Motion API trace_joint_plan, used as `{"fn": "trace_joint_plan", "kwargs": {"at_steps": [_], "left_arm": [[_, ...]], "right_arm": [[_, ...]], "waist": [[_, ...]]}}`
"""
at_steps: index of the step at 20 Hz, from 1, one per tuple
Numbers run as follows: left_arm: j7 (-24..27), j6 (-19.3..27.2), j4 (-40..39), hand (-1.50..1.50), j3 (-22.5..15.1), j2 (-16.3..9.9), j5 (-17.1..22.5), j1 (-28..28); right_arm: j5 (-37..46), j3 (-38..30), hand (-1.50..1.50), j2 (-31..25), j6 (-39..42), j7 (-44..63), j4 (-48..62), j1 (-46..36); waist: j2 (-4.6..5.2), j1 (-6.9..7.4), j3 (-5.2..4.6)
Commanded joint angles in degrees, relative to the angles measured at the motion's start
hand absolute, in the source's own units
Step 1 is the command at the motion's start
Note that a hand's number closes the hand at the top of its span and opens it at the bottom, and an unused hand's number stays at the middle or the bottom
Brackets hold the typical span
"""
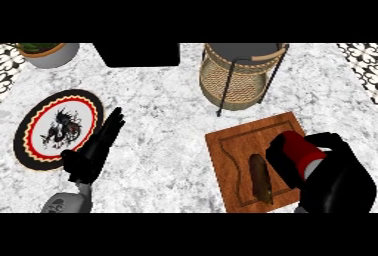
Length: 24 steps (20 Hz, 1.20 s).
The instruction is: Pick the can from the cutting board and place it in the tiered basket
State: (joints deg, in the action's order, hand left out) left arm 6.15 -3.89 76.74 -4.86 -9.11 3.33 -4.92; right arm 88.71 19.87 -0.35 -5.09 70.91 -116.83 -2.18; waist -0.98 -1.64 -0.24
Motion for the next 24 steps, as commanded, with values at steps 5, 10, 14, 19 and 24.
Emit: {"fn": "trace_joint_plan", "kwargs": {"at_steps": [5,10,14,19,24], "left_arm": [[-0.81,-0.90,0.41,0.00,-0.89,0.42,-0.17,-1.70],[-0.88,-1.68,-0.35,0.00,-0.50,-0.30,-0.18,-3.34],[-2.07,-0.77,0.20,0.00,-1.53,1.45,-0.42,-3.90],[-2.03,-1.37,0.38,0.00,-1.57,1.34,-0.30,-4.19],[-1.46,-1.16,-1.39,0.00,-0.84,1.00,-0.80,-5.03]], "right_arm": [[4.00,-1.79,1.50,0.34,11.00,14.30,-6.22,-14.56],[1.69,-9.70,1.50,0.34,13.33,14.30,-0.49,-27.34],[-1.69,-16.45,1.50,0.35,14.25,14.30,6.92,-35.70],[-3.07,-26.04,1.50,0.35,13.03,11.86,20.78,-49.08],[-6.21,-34.45,1.50,0.35,7.70,6.87,34.88,-56.05]], "waist": [[0.81,2.39,0.02],[1.20,3.63,0.00],[1.30,4.33,0.09],[1.61,4.92,0.11],[1.95,4.50,0.17]]}}
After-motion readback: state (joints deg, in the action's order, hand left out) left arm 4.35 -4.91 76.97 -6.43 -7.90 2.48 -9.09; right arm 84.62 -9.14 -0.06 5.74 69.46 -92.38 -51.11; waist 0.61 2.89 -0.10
